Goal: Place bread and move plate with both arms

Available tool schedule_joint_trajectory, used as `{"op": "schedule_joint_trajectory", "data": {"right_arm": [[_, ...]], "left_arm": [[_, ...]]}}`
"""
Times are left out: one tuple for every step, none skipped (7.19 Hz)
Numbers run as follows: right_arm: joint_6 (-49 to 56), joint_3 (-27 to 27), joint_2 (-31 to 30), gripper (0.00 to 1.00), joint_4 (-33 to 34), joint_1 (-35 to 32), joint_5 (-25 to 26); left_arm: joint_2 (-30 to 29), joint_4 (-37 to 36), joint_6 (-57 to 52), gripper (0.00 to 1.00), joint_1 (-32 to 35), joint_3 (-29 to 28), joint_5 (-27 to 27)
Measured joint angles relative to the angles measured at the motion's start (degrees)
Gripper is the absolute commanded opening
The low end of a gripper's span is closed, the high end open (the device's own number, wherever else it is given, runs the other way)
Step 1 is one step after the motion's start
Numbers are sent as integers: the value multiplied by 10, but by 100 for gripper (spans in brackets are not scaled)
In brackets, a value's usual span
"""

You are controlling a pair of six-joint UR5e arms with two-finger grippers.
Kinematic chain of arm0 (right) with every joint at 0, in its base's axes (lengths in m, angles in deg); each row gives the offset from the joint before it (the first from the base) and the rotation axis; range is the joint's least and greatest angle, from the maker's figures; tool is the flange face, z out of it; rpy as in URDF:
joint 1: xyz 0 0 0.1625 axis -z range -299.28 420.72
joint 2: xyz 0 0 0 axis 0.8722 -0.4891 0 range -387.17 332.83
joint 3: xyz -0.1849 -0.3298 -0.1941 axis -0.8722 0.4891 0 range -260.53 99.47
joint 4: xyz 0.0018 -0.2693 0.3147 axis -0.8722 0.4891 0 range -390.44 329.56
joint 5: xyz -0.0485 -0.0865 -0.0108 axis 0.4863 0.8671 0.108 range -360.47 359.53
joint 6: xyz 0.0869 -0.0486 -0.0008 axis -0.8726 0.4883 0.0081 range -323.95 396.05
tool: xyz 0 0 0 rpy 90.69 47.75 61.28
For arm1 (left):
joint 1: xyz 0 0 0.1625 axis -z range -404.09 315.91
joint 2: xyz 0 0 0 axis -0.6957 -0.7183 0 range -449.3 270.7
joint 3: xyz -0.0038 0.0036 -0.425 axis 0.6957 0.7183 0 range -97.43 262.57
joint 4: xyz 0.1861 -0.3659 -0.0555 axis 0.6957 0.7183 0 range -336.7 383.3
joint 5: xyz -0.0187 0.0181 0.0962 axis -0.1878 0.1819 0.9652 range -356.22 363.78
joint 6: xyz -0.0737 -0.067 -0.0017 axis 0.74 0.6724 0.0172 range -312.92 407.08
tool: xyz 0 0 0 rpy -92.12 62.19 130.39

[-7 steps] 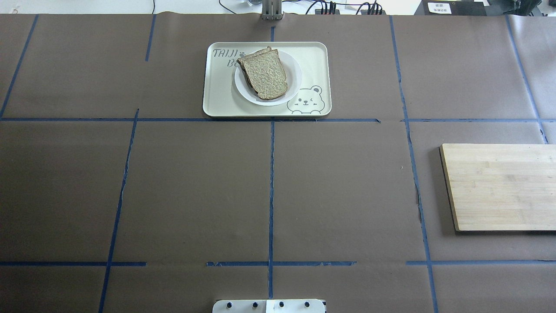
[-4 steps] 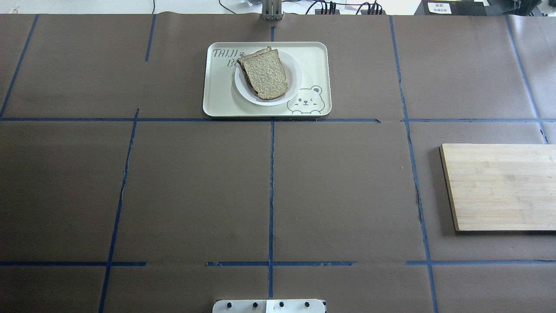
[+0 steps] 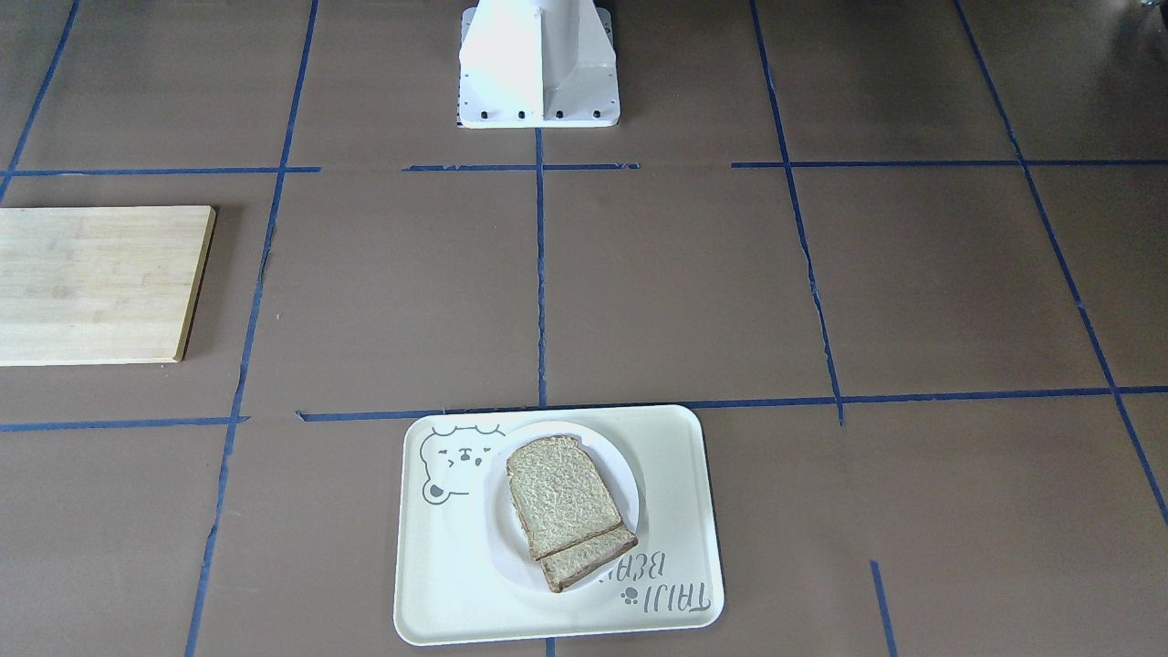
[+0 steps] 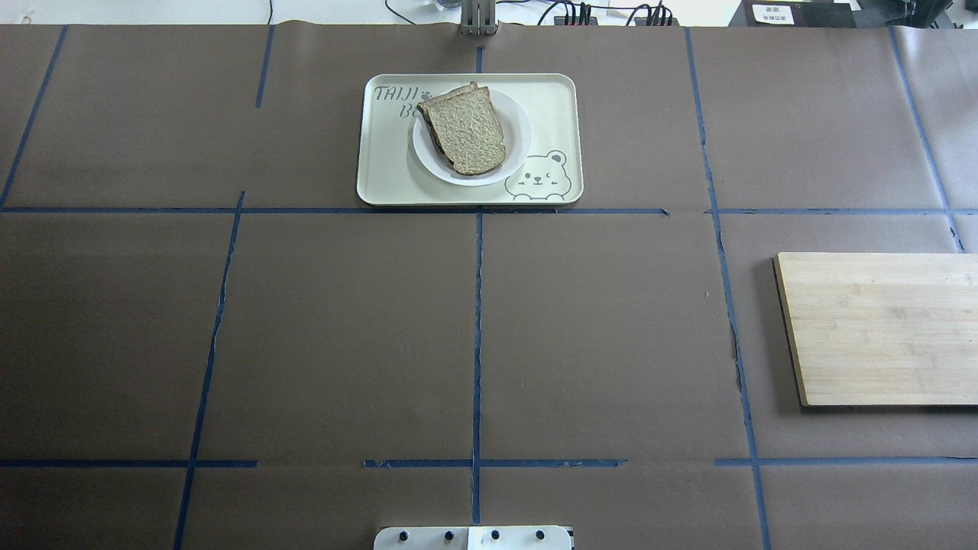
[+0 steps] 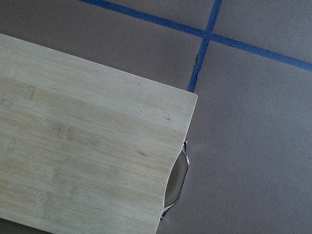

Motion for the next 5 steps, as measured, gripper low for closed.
{"op": "schedule_joint_trajectory", "data": {"right_arm": [[0, 1, 0, 100, 0, 0, 0], [0, 2, 1, 100, 0, 0, 0], [0, 3, 1, 100, 0, 0, 0], [0, 4, 1, 100, 0, 1, -1], [0, 4, 1, 100, 0, 1, -1]], "left_arm": [[0, 2, 0, 100, 0, 1, -2], [0, 4, 0, 100, 0, 2, -3], [0, 4, 0, 100, 0, 4, -3], [0, 4, 0, 100, 0, 5, -3], [0, 5, 0, 100, 0, 5, -4]]}}
